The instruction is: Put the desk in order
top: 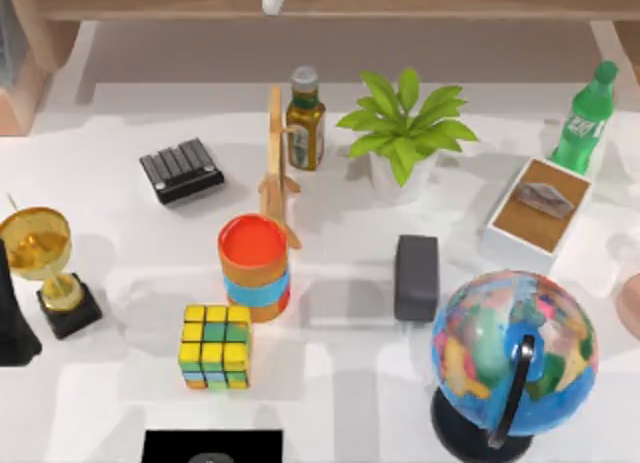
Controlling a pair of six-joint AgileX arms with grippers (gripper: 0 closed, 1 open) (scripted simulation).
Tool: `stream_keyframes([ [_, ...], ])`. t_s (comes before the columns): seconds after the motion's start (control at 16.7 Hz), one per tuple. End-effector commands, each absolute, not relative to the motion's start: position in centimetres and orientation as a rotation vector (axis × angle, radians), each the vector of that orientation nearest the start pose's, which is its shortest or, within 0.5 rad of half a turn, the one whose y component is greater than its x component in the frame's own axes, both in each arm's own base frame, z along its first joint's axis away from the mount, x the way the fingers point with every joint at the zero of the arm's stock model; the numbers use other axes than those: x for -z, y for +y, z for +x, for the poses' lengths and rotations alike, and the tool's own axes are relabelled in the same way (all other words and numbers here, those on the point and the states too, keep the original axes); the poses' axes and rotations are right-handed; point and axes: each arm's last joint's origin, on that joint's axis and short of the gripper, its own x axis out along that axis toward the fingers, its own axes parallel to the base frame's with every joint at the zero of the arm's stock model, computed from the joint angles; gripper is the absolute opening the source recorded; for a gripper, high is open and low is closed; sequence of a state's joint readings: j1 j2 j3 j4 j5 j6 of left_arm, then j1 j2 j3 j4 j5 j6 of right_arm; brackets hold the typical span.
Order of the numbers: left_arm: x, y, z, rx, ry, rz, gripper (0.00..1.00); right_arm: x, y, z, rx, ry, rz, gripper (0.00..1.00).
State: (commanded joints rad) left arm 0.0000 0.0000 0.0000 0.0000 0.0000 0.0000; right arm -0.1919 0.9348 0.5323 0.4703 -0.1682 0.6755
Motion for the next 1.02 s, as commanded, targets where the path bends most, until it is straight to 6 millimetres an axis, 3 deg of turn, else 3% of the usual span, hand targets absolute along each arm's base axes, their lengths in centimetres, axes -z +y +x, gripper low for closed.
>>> stream_keyframes([
  [0.18, -16.0, -0.1, 10.6, 0.000, 0.000, 0.000, 1.00, -25.8, -1.7, 15.5, -0.004, -0.094, 0.430, 1.00],
  [0.36, -16.0, -0.1, 10.6, 0.000, 0.000, 0.000, 1.00, -22.2, -0.8, 12.1, 0.002, -0.083, 0.241, 1.00],
  [0.66, -16.0, -0.1, 10.6, 0.000, 0.000, 0.000, 1.00, -16.8, -0.2, 10.6, 0.002, -0.014, 0.030, 1.00],
  [1.02, -16.0, -0.1, 10.6, 0.000, 0.000, 0.000, 1.00, -16.0, -0.1, 10.6, 0.000, 0.000, 0.000, 1.00],
])
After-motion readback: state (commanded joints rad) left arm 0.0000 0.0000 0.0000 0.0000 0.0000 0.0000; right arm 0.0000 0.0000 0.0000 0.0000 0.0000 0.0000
